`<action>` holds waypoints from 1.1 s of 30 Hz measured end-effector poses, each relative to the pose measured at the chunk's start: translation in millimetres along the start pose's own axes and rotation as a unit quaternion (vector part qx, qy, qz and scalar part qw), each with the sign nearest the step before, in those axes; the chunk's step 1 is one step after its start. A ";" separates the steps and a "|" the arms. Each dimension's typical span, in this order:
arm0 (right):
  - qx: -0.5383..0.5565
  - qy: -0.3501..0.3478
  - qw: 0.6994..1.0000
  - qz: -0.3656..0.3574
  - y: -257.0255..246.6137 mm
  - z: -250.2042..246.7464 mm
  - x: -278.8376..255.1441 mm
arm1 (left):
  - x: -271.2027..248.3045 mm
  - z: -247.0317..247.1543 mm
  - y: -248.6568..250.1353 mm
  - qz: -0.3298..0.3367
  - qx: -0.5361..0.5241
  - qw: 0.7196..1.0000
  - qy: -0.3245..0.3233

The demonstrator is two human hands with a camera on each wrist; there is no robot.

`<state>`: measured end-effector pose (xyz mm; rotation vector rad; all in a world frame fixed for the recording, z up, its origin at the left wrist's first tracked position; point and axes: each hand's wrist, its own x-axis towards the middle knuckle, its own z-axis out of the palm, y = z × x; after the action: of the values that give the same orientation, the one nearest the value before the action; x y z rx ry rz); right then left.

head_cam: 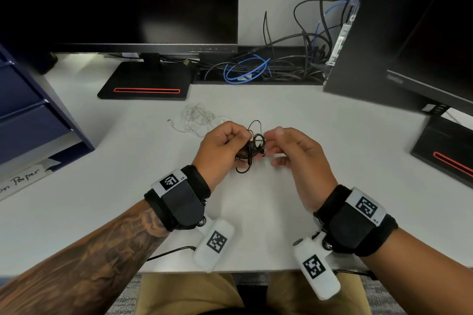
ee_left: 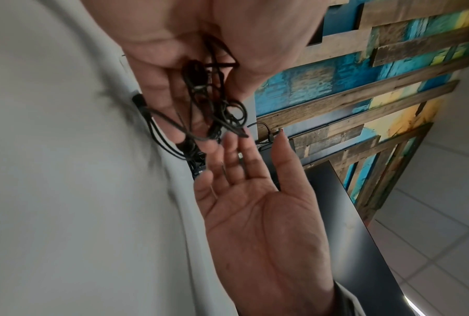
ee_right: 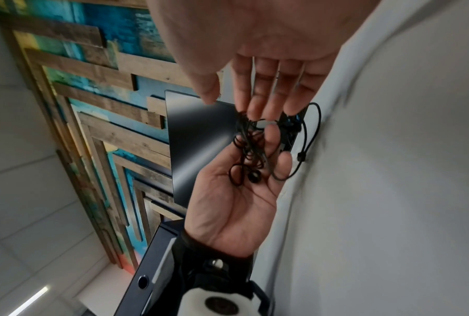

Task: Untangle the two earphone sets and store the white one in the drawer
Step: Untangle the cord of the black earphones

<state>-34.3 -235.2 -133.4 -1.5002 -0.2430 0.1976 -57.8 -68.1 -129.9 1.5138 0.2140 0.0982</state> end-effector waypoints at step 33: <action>0.031 0.049 0.998 0.011 -0.5 -7.4 8.8 | 5.2 -4.4 4.5 0.050 -0.018 0.998 0.041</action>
<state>-23.8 -239.9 -133.0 -1.4463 -0.1407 0.1471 -53.3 -62.4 -126.0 1.4862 0.2010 0.2426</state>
